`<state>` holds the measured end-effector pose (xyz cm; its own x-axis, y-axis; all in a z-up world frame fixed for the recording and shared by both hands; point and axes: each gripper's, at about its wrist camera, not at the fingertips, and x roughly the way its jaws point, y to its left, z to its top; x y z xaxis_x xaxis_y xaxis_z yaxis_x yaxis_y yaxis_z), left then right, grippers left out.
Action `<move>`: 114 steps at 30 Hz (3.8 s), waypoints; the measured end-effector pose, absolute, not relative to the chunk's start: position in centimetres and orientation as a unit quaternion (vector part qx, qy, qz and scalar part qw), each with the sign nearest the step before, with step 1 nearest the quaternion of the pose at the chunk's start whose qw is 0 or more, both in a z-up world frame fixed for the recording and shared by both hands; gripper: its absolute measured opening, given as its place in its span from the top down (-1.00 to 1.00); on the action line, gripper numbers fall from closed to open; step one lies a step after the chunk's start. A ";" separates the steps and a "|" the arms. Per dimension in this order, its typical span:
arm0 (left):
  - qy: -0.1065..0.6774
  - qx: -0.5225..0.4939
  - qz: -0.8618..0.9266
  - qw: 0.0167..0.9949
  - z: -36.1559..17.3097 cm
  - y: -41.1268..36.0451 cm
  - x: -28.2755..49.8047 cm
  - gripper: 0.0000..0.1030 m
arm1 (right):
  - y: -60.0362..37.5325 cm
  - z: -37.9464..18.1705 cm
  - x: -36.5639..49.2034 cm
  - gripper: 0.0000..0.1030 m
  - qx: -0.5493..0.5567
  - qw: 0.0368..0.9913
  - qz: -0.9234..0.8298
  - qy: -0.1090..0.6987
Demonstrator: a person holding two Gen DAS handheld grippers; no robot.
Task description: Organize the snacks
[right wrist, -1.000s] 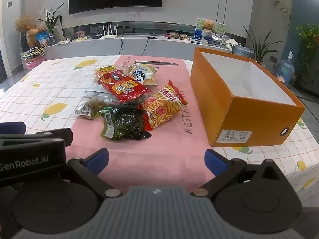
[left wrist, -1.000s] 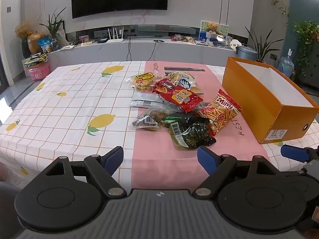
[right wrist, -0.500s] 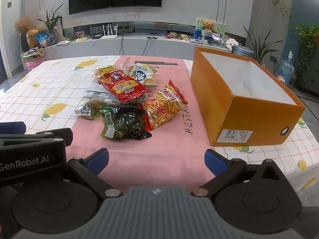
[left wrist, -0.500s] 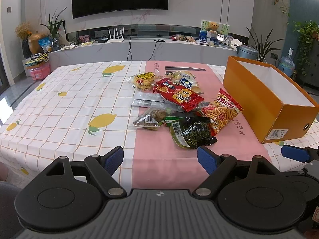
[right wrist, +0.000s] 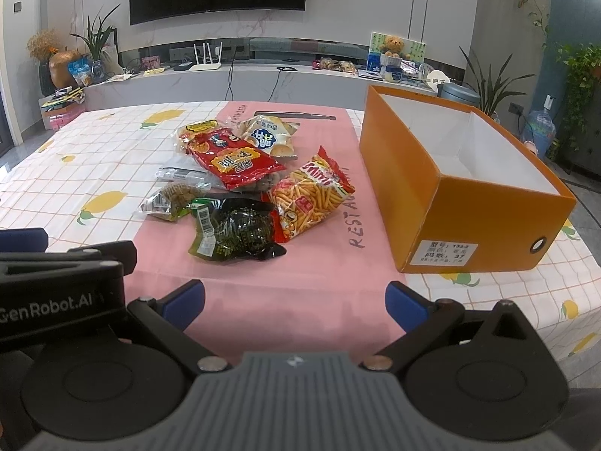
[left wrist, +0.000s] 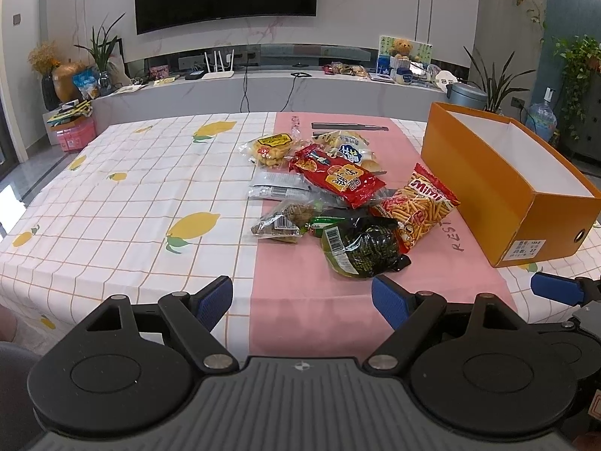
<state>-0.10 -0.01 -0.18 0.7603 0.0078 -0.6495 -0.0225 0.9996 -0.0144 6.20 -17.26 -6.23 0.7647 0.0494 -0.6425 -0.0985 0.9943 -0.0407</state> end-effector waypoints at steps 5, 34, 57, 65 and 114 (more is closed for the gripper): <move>0.348 -0.012 0.008 0.937 -0.2 0.0 0.0 -0.90 | -17.3 -6.3 6.2 -0.93 -0.033 0.938 0.042 0.341; 0.350 -0.004 0.010 0.937 -0.3 -0.2 0.0 -0.90 | -17.2 -6.6 6.2 -0.93 -0.031 0.937 0.049 0.344; 0.338 -0.003 0.027 0.941 -0.2 0.4 0.0 -0.86 | -17.8 -6.9 6.6 -0.93 -0.020 0.932 0.058 0.357; 0.342 -0.006 0.056 0.938 0.6 1.3 1.1 -0.86 | -21.3 -5.6 7.7 -0.93 0.012 0.940 0.030 0.338; 0.459 -0.026 -0.008 0.888 -7.2 4.5 17.7 -0.39 | -15.1 -12.8 19.2 -0.12 -0.060 0.920 0.172 0.347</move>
<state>17.66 4.49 -7.19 0.5792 -0.0371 -0.8143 -0.0099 0.9986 -0.0526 19.24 -15.10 -12.76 0.7008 0.2747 -0.6583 -0.3577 0.9338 0.0088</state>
